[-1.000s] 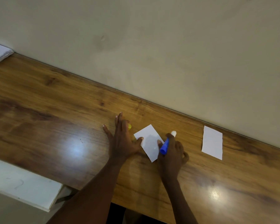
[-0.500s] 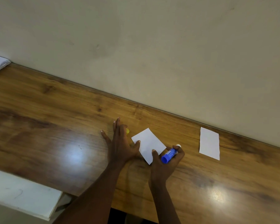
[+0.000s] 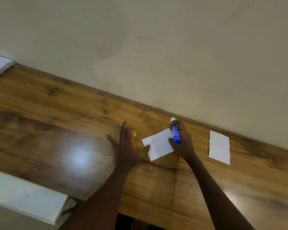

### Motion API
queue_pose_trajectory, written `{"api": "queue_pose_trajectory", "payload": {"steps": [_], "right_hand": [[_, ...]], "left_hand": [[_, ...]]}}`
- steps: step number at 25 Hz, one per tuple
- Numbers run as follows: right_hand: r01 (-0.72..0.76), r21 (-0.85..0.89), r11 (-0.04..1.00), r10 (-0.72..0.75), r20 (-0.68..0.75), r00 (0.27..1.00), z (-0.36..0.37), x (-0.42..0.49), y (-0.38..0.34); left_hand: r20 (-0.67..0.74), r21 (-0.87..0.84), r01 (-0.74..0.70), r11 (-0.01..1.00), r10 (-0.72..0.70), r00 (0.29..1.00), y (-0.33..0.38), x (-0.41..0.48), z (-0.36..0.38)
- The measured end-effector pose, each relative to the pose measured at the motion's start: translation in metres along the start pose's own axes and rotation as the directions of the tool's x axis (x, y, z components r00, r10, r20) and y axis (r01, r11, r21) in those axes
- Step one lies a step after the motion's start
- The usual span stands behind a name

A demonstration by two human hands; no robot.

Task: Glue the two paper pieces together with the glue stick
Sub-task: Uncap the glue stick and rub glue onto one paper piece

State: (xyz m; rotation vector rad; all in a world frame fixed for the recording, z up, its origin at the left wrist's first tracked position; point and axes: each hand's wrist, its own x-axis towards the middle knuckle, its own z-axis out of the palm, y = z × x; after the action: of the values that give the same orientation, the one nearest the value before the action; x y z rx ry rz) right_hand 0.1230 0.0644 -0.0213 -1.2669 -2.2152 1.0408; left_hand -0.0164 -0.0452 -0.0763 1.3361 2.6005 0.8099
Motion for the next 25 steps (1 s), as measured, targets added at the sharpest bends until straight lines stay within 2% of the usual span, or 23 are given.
{"api": "queue_pose_trajectory", "payload": {"steps": [2, 4, 5, 7, 9, 10, 14, 23, 25], "right_hand": [[-0.004, -0.122, 0.993, 0.013, 0.07, 0.997, 0.005, 0.005, 0.002], [-0.034, -0.254, 0.967, 0.024, -0.04, 0.999, 0.012, 0.003, 0.001], [-0.03, -0.207, 0.978, 0.003, -0.13, 0.992, 0.016, -0.001, -0.003], [-0.002, 0.162, 0.987, 0.04, -0.232, 0.972, 0.026, -0.009, -0.016], [-0.07, 0.483, 0.873, 0.165, -0.157, 0.974, 0.038, -0.015, -0.026], [-0.111, 0.535, 0.837, 0.201, -0.113, 0.973, 0.042, -0.017, -0.028], [-0.145, 0.425, 0.893, 0.184, -0.053, 0.981, 0.051, -0.02, -0.027], [-0.091, 0.301, 0.949, 0.107, -0.037, 0.994, 0.047, -0.018, -0.02], [-0.089, 0.292, 0.952, 0.115, -0.073, 0.991, 0.04, -0.015, -0.014]], "left_hand": [[0.013, 0.013, -0.002, 1.0, 0.002, 1.0, 0.0, 0.001, 0.001], [0.018, 0.027, 0.002, 1.0, -0.003, 1.0, -0.001, 0.001, 0.002], [0.017, 0.031, 0.003, 1.0, -0.003, 1.0, -0.001, 0.001, 0.002], [0.01, 0.031, -0.003, 1.0, 0.003, 1.0, -0.001, 0.001, 0.003], [0.004, 0.02, -0.007, 1.0, 0.007, 1.0, -0.001, 0.001, 0.002], [0.003, 0.009, -0.01, 1.0, 0.009, 1.0, -0.001, 0.001, 0.002], [0.013, 0.021, -0.028, 0.999, 0.027, 1.0, -0.002, 0.001, 0.001], [0.036, 0.061, -0.037, 0.997, 0.035, 0.999, -0.002, 0.001, 0.0], [0.036, 0.072, -0.031, 0.997, 0.028, 0.999, -0.001, 0.001, 0.0]]}}
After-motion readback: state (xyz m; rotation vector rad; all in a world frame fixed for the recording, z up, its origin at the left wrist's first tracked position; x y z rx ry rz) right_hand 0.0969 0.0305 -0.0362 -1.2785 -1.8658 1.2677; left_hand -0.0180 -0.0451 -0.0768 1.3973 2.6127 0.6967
